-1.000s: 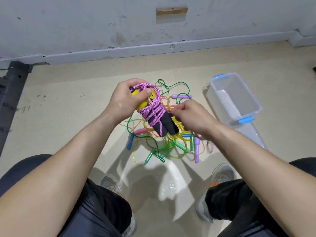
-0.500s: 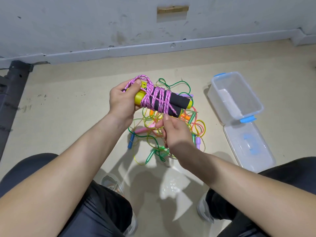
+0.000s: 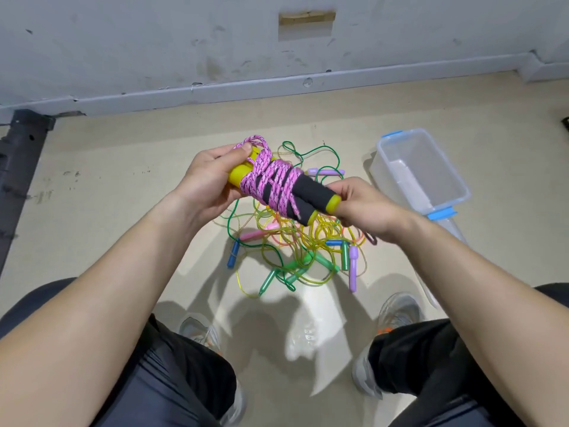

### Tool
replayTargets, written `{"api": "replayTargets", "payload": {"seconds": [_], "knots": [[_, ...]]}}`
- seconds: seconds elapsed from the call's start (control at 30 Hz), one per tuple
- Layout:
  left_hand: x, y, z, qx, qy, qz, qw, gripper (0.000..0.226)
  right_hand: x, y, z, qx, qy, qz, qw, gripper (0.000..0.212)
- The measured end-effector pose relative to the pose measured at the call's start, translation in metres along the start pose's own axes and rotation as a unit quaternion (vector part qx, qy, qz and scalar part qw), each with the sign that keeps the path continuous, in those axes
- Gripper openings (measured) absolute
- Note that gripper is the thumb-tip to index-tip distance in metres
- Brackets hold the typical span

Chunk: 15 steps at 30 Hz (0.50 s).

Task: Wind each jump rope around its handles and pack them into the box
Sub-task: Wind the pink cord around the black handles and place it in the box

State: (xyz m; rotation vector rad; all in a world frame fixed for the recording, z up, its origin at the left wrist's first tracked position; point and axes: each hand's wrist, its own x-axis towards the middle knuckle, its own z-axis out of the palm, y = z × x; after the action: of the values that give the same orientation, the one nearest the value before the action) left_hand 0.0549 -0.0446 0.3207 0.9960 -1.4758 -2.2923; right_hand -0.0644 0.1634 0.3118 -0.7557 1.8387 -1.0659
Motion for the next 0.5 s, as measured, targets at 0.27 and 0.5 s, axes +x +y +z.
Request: {"api": "replayTargets", "payload": {"seconds": [0.27, 0.5], "knots": [[0.0024, 0.0037, -0.0079, 0.176, -0.028, 0.065, 0.982, 0.012, 0.0019, -0.0006, -0.0095, -0.058, -0.014, 0.033, 0.998, 0.02], [0.0031, 0.0027, -0.0096, 0.234, -0.034, 0.082, 0.968, 0.013, 0.0026, -0.0063, -0.0052, 0.029, -0.049, 0.143, 0.988, 0.041]]}}
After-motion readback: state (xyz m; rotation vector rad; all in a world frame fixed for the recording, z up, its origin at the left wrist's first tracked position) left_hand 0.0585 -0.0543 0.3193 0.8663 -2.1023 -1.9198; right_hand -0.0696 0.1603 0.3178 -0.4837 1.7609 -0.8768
